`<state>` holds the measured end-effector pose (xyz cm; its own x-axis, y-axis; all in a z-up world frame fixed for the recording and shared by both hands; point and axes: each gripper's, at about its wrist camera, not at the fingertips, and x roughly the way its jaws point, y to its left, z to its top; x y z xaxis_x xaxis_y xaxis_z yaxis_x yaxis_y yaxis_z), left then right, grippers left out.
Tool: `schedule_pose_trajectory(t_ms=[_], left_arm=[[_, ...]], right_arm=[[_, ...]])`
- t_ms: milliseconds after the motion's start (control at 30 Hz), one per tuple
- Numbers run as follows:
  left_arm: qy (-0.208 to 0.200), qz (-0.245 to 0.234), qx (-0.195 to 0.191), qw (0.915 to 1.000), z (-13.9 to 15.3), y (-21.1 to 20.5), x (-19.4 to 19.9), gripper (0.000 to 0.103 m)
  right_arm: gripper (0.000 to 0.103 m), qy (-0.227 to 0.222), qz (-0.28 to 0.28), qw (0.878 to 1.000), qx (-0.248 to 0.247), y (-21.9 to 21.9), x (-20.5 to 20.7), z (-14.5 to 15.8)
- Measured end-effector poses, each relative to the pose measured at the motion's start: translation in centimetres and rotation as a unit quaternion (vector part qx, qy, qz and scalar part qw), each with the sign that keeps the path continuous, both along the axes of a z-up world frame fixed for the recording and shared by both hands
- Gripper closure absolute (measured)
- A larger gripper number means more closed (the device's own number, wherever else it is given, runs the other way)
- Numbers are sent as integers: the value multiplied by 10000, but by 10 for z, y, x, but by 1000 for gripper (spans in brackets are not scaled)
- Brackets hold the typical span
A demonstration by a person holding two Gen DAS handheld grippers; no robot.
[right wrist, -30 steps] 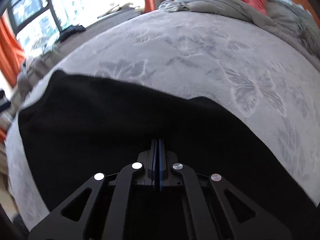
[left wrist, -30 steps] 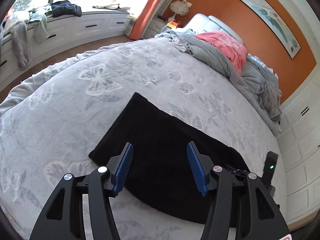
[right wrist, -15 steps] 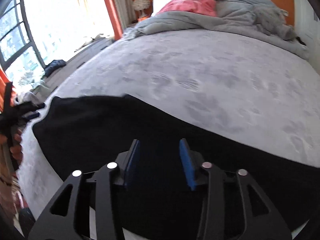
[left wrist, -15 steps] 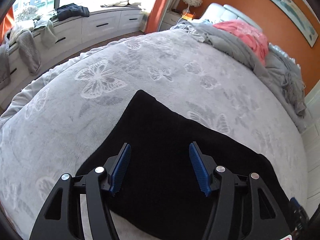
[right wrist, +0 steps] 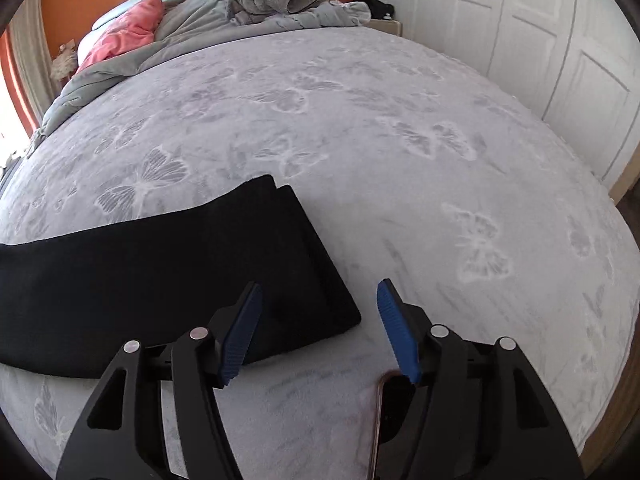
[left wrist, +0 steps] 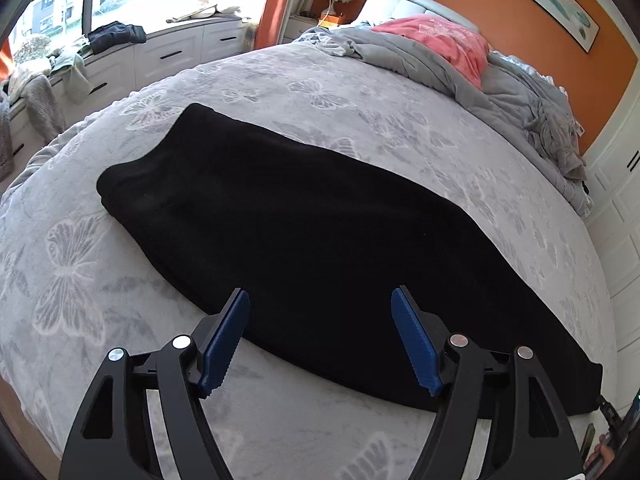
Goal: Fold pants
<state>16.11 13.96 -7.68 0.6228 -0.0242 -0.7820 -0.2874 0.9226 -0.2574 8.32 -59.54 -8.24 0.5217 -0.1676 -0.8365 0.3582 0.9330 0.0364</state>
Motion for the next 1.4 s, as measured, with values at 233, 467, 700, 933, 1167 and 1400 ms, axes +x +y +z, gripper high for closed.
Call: schedule_pose_trajectory(t_ms=[233, 467, 700, 933, 1167, 1400], left_arm=[[72, -174, 204, 9996, 2, -53, 2, 32], [136, -331, 272, 9990, 0, -84, 8, 32], [187, -361, 329, 9986, -5, -89, 12, 32], [273, -156, 14, 9995, -12, -58, 4, 32], [198, -77, -81, 9997, -10, -16, -5, 32], [96, -80, -309, 9994, -10, 33, -7, 32]], right_arm=[[47, -356, 621, 9974, -95, 4, -1, 9], [94, -209, 832, 9960, 267, -1, 8, 3], [84, -98, 742, 9968, 270, -14, 7, -2], [53, 224, 297, 9975, 609, -20, 8, -15], [88, -85, -218, 9880, 1526, -24, 2, -2], [88, -1330, 1112, 9609, 2160, 112, 19, 110]])
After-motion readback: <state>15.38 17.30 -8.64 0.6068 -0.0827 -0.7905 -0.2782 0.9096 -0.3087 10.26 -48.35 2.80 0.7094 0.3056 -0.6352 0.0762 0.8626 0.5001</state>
